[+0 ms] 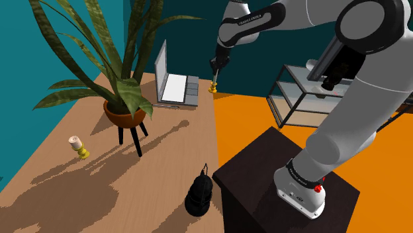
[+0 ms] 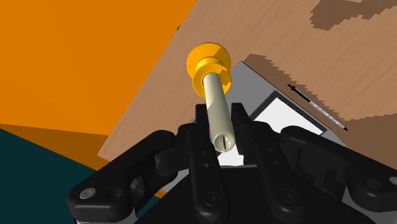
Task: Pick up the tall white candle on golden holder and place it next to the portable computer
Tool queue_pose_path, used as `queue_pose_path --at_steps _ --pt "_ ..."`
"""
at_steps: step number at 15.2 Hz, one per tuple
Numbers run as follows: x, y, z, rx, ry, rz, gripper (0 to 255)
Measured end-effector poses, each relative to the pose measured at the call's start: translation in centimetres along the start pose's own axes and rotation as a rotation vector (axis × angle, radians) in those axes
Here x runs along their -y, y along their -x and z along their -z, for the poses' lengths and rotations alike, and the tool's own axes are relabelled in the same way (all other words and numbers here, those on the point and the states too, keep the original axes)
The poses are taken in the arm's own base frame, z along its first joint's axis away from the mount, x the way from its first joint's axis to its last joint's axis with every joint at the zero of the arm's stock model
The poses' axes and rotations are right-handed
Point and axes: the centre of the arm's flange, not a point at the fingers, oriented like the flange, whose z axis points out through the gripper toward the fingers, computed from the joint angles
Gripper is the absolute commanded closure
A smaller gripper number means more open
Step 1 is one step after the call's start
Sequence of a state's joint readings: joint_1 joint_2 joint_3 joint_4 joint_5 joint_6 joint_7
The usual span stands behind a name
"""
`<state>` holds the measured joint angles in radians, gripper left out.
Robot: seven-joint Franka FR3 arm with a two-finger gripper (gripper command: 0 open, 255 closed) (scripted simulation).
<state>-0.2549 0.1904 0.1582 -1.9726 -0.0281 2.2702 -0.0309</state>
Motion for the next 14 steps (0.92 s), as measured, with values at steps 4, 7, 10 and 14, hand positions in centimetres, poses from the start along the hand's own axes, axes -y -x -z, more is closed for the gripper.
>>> queue_pose_path --at_steps 4,7,10,14 --pt "0.0 0.2 -2.2 0.0 0.0 0.0 255" --pt "0.0 0.4 -3.6 0.0 0.0 0.0 255" --pt "-0.1 0.5 -5.3 0.0 0.0 0.0 255" --pt "-0.1 0.7 -7.4 0.0 0.0 0.0 255"
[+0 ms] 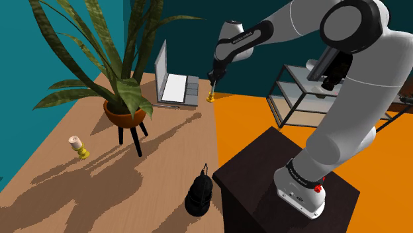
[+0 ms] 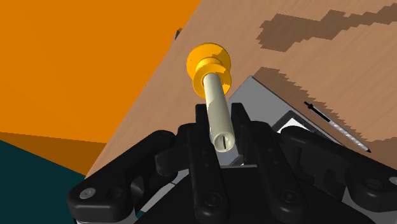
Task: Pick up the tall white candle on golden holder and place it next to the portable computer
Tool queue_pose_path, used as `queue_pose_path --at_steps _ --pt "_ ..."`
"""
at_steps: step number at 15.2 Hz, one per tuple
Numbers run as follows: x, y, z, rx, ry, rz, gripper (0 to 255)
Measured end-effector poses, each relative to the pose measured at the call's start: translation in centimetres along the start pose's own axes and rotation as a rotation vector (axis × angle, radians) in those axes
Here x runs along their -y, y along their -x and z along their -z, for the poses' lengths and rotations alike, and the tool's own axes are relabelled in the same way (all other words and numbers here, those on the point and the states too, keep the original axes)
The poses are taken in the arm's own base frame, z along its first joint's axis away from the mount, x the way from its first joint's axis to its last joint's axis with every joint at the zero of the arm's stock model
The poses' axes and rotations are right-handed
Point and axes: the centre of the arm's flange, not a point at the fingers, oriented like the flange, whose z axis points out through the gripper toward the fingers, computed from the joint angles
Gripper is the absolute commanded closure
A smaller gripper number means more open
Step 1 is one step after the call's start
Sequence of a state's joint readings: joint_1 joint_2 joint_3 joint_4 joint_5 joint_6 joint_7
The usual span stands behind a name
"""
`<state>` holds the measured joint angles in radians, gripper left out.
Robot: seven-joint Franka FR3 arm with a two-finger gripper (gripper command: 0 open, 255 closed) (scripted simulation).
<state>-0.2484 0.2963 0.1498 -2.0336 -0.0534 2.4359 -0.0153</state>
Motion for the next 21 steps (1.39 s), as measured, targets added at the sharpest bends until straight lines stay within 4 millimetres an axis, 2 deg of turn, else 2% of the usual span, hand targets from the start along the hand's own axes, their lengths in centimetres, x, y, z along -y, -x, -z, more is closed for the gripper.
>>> queue_pose_path --at_steps 10,17,18,21 --pt "0.0 0.6 -5.3 0.0 0.0 0.0 255" --pt "0.0 0.7 -6.0 0.0 0.0 0.0 255" --pt "0.0 0.7 -6.0 0.0 0.0 0.0 0" --pt "0.0 0.7 -6.0 0.0 0.0 0.0 0"
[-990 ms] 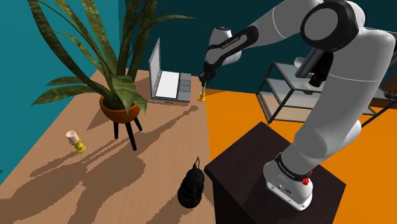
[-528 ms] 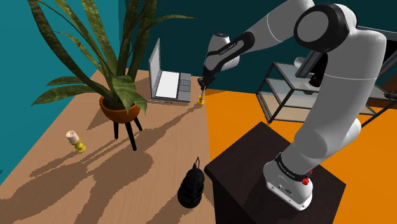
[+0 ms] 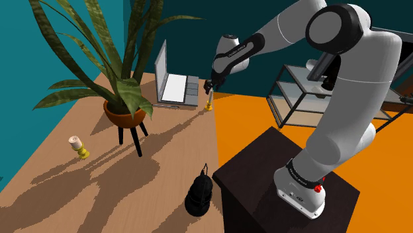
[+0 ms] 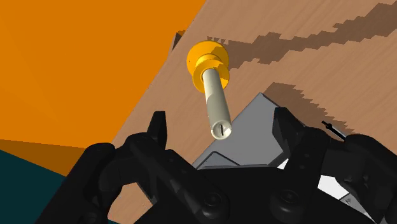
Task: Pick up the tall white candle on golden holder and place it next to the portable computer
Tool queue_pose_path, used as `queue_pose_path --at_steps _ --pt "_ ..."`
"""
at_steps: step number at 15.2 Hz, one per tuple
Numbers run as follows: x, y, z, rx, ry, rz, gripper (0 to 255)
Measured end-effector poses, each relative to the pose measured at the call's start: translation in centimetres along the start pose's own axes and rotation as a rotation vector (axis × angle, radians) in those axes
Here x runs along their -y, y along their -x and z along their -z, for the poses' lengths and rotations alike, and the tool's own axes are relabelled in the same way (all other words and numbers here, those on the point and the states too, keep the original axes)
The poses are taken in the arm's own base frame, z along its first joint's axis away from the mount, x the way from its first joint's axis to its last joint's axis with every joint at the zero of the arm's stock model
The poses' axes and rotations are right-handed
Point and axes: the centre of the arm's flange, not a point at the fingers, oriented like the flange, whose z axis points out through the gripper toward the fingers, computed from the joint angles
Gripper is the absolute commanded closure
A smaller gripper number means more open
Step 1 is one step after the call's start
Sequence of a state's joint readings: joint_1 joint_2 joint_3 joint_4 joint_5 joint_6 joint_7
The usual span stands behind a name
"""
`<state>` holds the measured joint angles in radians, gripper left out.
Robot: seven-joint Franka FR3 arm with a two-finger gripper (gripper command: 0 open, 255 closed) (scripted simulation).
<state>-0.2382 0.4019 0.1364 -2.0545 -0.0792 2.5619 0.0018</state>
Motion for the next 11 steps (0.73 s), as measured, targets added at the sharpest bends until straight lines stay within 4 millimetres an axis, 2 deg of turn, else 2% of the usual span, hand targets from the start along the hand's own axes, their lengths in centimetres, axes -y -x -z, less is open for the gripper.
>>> queue_pose_path --at_steps 3,8,11 --pt "0.0 0.0 0.0 0.0 0.0 0.0 0" --pt "-0.1 -0.1 4.5 -0.001 0.0 0.0 0" --pt "0.0 0.0 5.0 0.0 0.0 0.0 0"
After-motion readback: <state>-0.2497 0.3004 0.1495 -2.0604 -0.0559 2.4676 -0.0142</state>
